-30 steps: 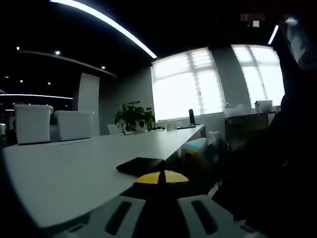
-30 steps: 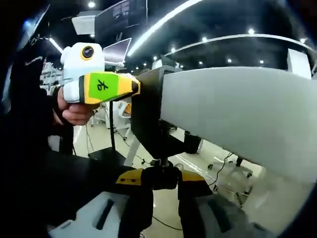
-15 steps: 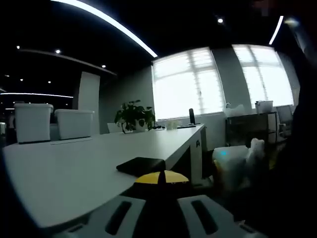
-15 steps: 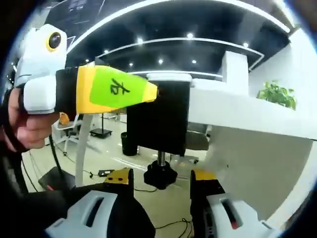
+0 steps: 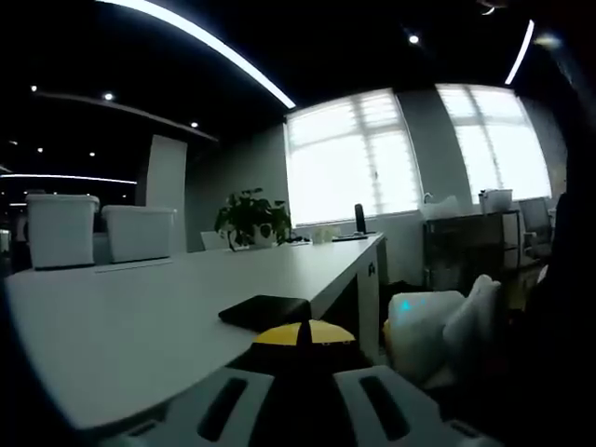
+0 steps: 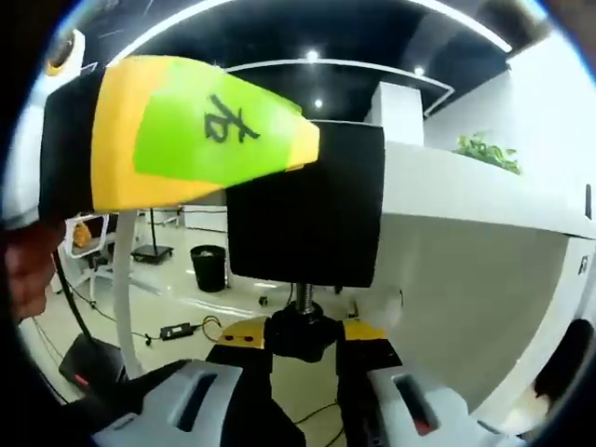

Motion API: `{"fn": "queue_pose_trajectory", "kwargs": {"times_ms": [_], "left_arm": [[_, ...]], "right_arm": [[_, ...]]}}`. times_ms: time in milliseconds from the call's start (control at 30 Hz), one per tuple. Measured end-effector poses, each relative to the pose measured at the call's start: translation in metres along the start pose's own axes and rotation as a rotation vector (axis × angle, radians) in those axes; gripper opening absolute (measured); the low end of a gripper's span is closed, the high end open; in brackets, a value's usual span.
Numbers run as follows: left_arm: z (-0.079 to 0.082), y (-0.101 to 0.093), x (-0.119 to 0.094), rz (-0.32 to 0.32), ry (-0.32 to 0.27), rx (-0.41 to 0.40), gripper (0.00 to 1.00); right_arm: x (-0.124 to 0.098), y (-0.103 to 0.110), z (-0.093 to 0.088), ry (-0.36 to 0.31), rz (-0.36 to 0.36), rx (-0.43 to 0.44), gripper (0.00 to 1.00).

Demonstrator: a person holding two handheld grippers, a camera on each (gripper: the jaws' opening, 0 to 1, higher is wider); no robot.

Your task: Clamp the fixed fixture on the desktop, loosen the retaining clip, secure it to the edge of the desk, and tighten the retaining clip.

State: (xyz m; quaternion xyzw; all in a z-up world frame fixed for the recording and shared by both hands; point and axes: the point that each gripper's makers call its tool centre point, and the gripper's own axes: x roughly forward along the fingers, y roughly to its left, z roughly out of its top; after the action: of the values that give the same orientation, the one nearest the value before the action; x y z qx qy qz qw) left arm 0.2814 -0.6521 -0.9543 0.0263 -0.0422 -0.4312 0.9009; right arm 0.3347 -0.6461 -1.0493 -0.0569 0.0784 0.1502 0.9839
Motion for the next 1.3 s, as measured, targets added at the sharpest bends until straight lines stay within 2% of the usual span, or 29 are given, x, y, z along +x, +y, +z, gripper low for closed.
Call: {"fn": "queue_pose_trajectory", "kwargs": {"times_ms": [100, 233, 433, 467, 533, 600, 800, 867, 900, 1033, 1067, 1200, 1300], "left_arm": [[0.0, 0.0, 0.0, -0.001, 0.001, 0.005, 0.01], [0.0, -0.001, 0.0, -0.002, 0.0, 0.006, 0.01], [0.0, -0.001, 0.0, -0.001, -0.002, -0.001, 0.01], [0.0, -0.001, 0.0, -0.001, -0.003, -0.005, 0.01], [0.0, -0.001, -0.001, -0.002, -0.003, 0.0, 0.01], [0.0, -0.001, -0.001, -0.007, -0.004, 0.007, 0.01], [0.001, -0.001, -0.001, -0.007, -0.009, -0.002, 0.01], [0.001, -0.001, -0.001, -0.007, -0.01, 0.0, 0.01], [0.001, -0.001, -0.001, -0.007, -0.01, -0.002, 0.01], [0.001, 0.0, -0.002, -0.012, -0.02, -0.023, 0.01], [0.001, 0.0, -0.002, -0.012, -0.02, -0.023, 0.01], [0.001, -0.001, -0.002, -0.009, -0.016, -0.01, 0.01], [0.001, -0.001, -0.002, -0.011, -0.014, -0.007, 0.01]], "right_arm": [[0.002, 0.002, 0.0, -0.019, 0.06, -0.031, 0.23], [0.001, 0.007, 0.0, -0.019, 0.23, -0.055, 0.22], [0.005, 0.01, -0.001, -0.03, 0.438, -0.118, 0.22], [0.003, 0.014, -0.001, -0.04, 0.481, -0.152, 0.22], [0.003, 0.017, -0.001, -0.031, 0.59, -0.149, 0.22], [0.004, 0.02, -0.002, -0.043, 0.68, -0.191, 0.22], [0.003, 0.025, -0.003, -0.04, 0.825, -0.223, 0.22], [0.002, 0.026, -0.003, -0.046, 0.859, -0.22, 0.22], [-0.002, 0.03, -0.003, -0.081, 0.876, -0.258, 0.22], [-0.003, 0.029, -0.001, -0.08, 0.872, -0.249, 0.23], [-0.006, 0.036, -0.001, -0.078, 0.912, -0.243, 0.23], [0.003, 0.026, 0.003, -0.081, 0.804, -0.277, 0.32], [0.003, 0.016, 0.016, -0.1, 0.71, -0.174, 0.4]]}}
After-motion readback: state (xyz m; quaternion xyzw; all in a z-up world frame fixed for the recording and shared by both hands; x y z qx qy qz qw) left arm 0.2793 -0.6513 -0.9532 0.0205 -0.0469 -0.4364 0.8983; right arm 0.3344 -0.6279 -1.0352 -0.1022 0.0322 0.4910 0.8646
